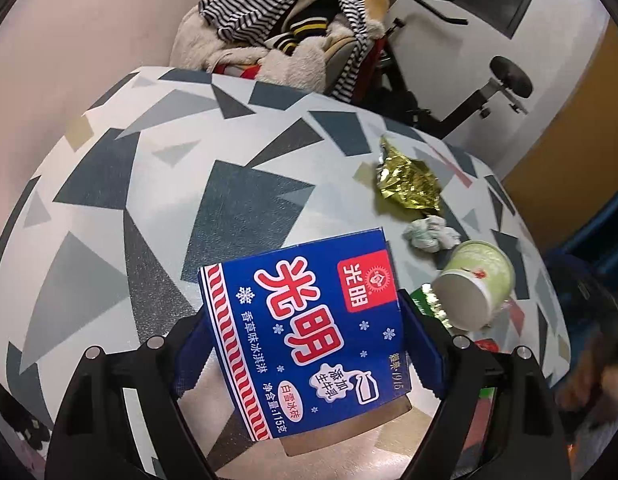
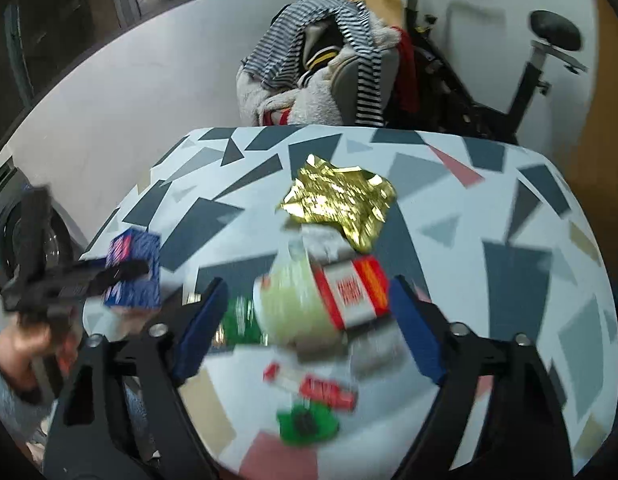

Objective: Collect trash
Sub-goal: 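Grasp the blue ice cream box with the left gripper while the right gripper grasps white tissue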

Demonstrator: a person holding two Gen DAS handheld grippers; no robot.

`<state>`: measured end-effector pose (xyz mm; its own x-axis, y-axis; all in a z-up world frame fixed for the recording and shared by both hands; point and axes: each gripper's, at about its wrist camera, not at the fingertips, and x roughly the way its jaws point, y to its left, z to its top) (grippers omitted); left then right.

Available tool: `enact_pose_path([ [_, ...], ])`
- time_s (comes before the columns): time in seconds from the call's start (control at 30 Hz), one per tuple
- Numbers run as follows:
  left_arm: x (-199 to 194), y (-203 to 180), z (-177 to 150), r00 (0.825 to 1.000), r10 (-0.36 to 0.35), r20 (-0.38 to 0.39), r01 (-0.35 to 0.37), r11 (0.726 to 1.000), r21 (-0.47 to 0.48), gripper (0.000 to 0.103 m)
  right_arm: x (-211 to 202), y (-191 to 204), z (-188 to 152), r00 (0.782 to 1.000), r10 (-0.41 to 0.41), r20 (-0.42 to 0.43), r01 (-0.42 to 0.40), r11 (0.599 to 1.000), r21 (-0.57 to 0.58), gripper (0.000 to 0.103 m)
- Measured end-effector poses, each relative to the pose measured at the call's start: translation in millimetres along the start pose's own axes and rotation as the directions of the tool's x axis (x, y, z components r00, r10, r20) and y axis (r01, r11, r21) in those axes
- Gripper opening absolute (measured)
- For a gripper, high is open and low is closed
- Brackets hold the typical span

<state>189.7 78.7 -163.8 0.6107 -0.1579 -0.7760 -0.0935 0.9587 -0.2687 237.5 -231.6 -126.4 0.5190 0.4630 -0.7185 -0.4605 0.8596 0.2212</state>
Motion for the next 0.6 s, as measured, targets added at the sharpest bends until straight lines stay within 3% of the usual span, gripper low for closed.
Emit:
enact_pose_path([
  [0.13, -2.9, -1.0, -2.7, 1.0, -0.017, 0.001, 0.017, 1.0, 0.016, 0.082, 50.0, 0.9, 38.9, 0.992, 0.025, -0.127, -0.028, 1.0, -0.015, 0.062],
  [0.23, -3.4, 2.2, -5.5, 1.0, -0.025, 0.0, 0.025, 1.0, 0.019, 0.082, 90.4, 2.8, 53.3, 0.966, 0.01, -0.259, -0.023, 0.999, -0.05, 0.054],
  [0.3, -2.8, 5.9, -6.4, 0.999, -0.032, -0.002, 0.032, 0.999, 0.016, 0.082, 115.0, 2.1, 56.3, 0.933, 0.03, -0.359, -0.046, 0.998, -0.036, 0.048],
  [0.47, -0.6, 11.4, -7.1, 0.999, -0.036, -0.001, 0.036, 0.999, 0.016, 0.082, 141.7, -6.2, 55.6, 0.895, 0.034, -0.444, -0.02, 0.999, 0.035, 0.048],
  [0.6, -0.1, 13.9, -7.9, 0.999, -0.04, 0.0, 0.04, 0.999, 0.006, 0.082, 152.8, -13.2, 54.1, 0.88, 0.004, -0.474, 0.026, 0.998, 0.057, 0.05],
])
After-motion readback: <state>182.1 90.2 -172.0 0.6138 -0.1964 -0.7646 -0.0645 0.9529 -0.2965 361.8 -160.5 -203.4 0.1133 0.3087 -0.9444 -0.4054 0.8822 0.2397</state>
